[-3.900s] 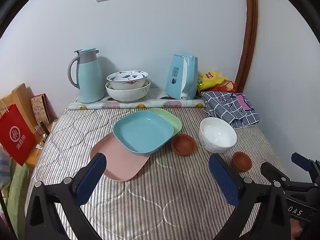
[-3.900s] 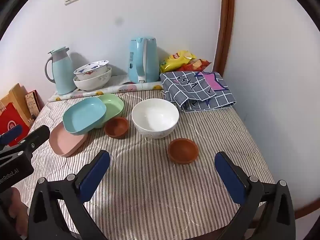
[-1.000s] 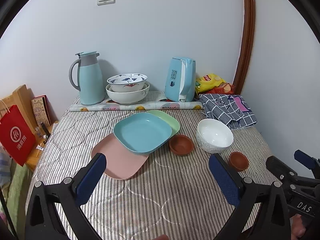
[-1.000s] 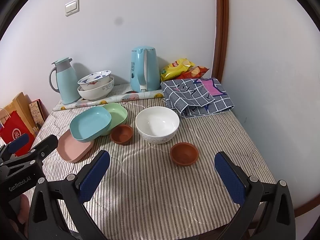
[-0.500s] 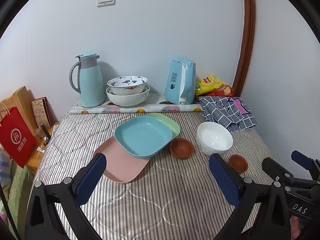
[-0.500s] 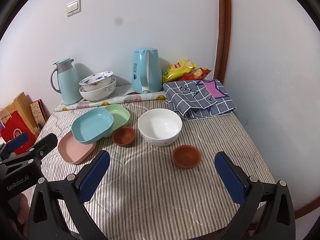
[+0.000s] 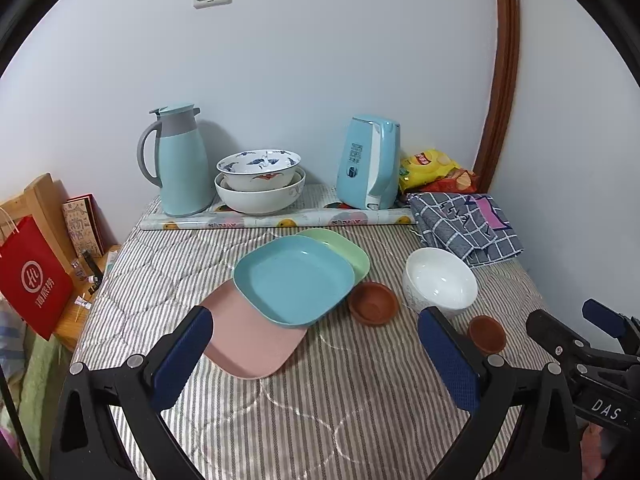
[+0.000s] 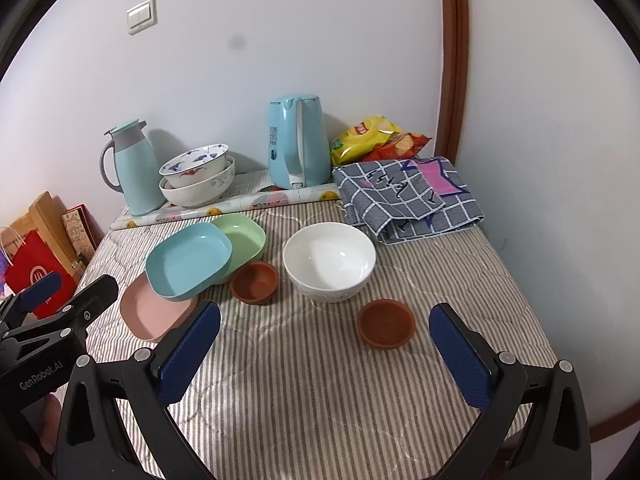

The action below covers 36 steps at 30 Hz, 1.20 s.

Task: Organize plates and bowls
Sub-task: 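Move the left gripper to the light-blue plate rim and close on it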

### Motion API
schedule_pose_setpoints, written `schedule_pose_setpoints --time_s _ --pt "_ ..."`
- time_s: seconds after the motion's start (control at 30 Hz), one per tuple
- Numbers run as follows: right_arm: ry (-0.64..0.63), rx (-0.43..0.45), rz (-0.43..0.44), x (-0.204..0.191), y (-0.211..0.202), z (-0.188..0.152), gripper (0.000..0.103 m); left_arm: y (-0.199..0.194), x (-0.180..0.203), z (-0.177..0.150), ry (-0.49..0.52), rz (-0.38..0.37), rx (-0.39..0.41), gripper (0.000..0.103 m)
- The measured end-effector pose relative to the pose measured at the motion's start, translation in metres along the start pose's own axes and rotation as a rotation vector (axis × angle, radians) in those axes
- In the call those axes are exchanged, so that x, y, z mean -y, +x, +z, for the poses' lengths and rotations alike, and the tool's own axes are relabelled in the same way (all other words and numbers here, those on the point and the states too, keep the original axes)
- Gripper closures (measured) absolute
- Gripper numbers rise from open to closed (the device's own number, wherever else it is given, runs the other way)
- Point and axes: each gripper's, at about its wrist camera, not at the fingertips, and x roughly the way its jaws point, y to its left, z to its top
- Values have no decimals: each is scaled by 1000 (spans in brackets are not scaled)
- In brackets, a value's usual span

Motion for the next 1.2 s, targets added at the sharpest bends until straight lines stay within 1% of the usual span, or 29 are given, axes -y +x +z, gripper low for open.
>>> schedule_pose_setpoints --time_s 0.17,0.47,0.63,0.73,0.83,0.9,0.97,1.07,1.2 --pt "-28 -23 25 -7 14 9 0 14 -10 8 -17 18 -19 0" --pt "-66 -35 72 -27 43 35 1 51 -38 29 -65 52 -63 0" --pt "-91 -55 93 -43 68 46 4 73 -54 37 -99 57 -85 4" --pt "-101 -68 101 -50 83 50 8 86 -60 38 -105 60 -100 4" --pt "-105 -96 114 -56 101 52 14 102 -66 40 -107 63 -120 5" --pt "-109 -120 123 -59 114 53 21 112 -69 41 -111 65 -130 7" --pt "-115 -139 132 -63 126 53 23 121 -71 40 -115 66 -140 7" --pt "-124 -147 144 -68 138 53 25 137 -73 38 -118 71 -162 8" --pt "-121 -171 163 -75 157 53 34 156 -78 34 -126 74 -191 12"
